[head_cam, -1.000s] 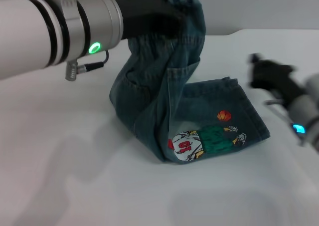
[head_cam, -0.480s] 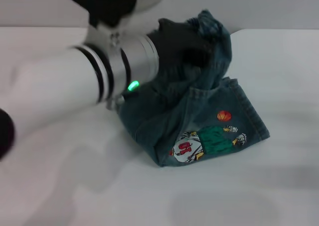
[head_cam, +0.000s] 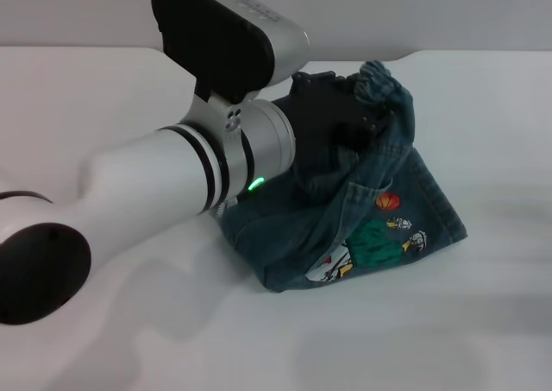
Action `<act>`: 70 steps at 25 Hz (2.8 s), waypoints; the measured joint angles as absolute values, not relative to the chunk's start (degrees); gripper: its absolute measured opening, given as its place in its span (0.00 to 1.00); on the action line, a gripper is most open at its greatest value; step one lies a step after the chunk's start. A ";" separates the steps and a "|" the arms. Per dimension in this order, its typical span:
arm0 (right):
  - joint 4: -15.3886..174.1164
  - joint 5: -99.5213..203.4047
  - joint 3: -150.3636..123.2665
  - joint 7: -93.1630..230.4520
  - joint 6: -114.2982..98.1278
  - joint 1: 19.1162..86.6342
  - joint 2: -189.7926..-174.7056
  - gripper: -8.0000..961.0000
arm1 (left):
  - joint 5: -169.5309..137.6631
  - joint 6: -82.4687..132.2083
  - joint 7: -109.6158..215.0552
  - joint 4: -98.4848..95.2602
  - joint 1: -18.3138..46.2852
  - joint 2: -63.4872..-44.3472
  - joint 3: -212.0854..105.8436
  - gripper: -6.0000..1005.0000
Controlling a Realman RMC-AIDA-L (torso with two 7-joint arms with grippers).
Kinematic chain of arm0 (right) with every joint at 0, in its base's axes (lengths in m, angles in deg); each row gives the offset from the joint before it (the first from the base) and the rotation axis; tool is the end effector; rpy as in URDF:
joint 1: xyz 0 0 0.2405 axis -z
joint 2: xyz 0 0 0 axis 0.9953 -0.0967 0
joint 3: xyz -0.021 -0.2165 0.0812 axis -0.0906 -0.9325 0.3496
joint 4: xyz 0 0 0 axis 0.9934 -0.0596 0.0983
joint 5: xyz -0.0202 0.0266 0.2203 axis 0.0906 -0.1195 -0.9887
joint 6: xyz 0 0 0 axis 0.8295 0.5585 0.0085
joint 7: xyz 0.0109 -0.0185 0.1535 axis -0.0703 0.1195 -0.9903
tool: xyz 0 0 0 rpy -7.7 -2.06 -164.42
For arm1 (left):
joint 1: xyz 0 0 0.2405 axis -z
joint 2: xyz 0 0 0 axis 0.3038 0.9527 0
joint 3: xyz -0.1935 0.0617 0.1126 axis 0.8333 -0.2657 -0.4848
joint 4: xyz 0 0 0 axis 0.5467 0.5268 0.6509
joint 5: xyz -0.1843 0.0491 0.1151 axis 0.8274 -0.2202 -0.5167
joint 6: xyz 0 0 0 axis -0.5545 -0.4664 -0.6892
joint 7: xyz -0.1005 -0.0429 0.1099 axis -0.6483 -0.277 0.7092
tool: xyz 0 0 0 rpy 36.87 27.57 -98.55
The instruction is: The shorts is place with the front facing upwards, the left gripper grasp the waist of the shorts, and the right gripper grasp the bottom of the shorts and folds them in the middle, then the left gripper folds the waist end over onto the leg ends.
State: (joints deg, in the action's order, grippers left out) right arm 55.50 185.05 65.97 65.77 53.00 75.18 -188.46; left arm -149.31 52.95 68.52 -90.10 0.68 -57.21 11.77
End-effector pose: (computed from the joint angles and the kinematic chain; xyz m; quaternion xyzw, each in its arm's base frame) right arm 0.3558 0.2863 0.0313 -0.5958 0.2523 0.3049 0.6988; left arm -0.0589 0.3361 -0.0845 -0.9064 -0.1921 -0.1921 0.3236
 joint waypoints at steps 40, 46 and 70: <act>64.21 180.46 64.70 53.28 73.39 83.37 -188.56 0.22 | -147.84 -23.94 59.11 -37.78 -2.53 -57.39 12.44 0.84; 67.08 180.21 64.14 52.97 73.30 82.56 -188.68 0.40 | -148.17 -23.43 58.66 -34.80 -1.37 -57.53 11.53 0.84; 68.32 180.50 60.79 55.38 73.91 81.16 -188.81 0.68 | -148.19 -22.61 53.16 -33.14 -1.12 -57.56 9.67 0.84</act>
